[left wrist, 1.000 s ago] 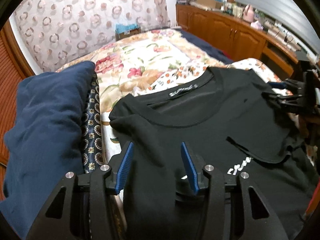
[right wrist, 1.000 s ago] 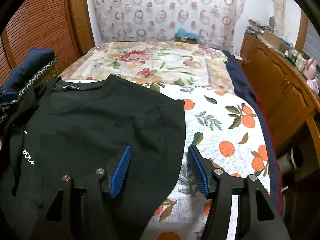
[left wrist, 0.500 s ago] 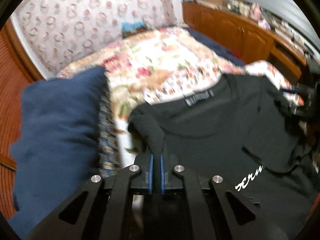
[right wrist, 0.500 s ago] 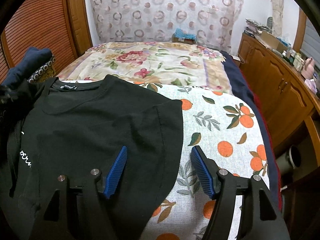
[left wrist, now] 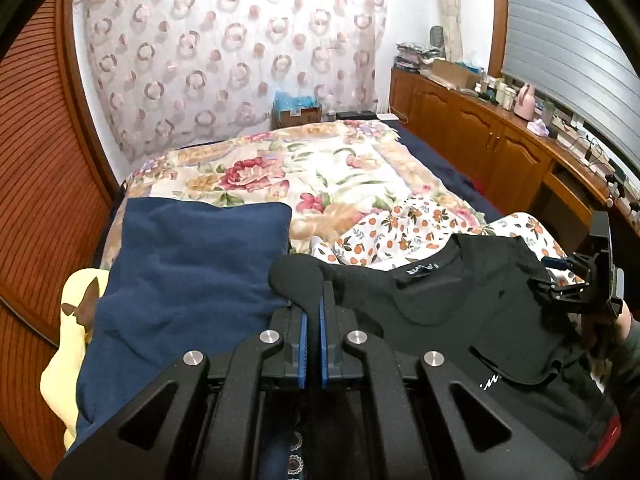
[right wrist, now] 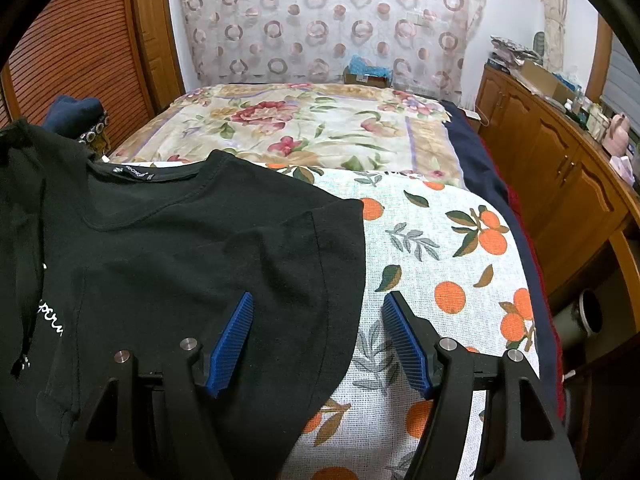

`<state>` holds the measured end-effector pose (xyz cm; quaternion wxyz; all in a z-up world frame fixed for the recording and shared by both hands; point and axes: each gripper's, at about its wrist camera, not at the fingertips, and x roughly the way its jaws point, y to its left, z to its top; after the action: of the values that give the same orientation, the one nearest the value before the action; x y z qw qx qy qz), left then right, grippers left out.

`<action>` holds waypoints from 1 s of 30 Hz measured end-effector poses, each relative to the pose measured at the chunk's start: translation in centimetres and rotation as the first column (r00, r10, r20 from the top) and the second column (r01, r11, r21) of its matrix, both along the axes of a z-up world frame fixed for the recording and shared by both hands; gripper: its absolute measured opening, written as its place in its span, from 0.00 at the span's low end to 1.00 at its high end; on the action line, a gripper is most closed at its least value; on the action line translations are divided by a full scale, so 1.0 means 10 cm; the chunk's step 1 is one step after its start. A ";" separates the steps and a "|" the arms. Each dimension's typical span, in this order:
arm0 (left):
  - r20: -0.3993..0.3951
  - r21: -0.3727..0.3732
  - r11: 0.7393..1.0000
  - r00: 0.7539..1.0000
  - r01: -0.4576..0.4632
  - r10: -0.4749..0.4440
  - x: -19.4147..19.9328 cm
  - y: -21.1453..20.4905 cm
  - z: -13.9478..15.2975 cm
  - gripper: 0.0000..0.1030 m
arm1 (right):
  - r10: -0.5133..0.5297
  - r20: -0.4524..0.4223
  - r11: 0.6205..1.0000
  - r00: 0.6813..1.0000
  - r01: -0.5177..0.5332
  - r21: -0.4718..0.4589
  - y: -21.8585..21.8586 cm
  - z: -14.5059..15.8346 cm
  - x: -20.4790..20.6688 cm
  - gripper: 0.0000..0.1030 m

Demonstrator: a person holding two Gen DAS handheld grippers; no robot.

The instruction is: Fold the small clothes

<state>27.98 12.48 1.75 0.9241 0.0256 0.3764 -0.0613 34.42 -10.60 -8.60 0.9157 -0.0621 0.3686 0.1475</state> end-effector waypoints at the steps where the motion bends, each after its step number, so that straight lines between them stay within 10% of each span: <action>1: 0.002 -0.001 1.000 1.000 -0.001 0.001 0.01 0.01 -0.01 0.05 | 0.001 -0.001 1.000 1.000 -0.001 0.007 -0.02 0.00 0.01 0.68; 9: 0.077 -0.166 0.981 0.993 0.098 -0.086 -0.26 -0.07 0.36 0.05 | -0.041 0.004 0.999 0.999 0.041 0.033 -0.23 0.05 0.01 0.67; 22: 0.100 -0.065 0.993 0.991 0.101 -0.094 -0.25 -0.12 0.40 0.05 | 0.017 -0.045 0.999 0.999 -0.015 0.049 -0.20 0.01 0.43 0.66; 28: 0.095 -0.050 0.995 0.992 0.089 -0.084 -0.27 -0.12 0.35 0.05 | 0.052 -0.057 0.998 0.997 -0.050 0.035 -0.10 0.02 0.53 0.47; 30: 0.093 -0.050 0.995 0.992 0.088 -0.083 -0.27 -0.13 0.33 0.05 | 0.066 -0.055 0.998 0.996 -0.064 0.027 -0.08 0.02 0.52 0.22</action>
<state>25.25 11.23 5.06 0.9372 0.0197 0.3306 -0.1095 39.62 -11.38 -8.44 0.9005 -0.0585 0.3899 0.1835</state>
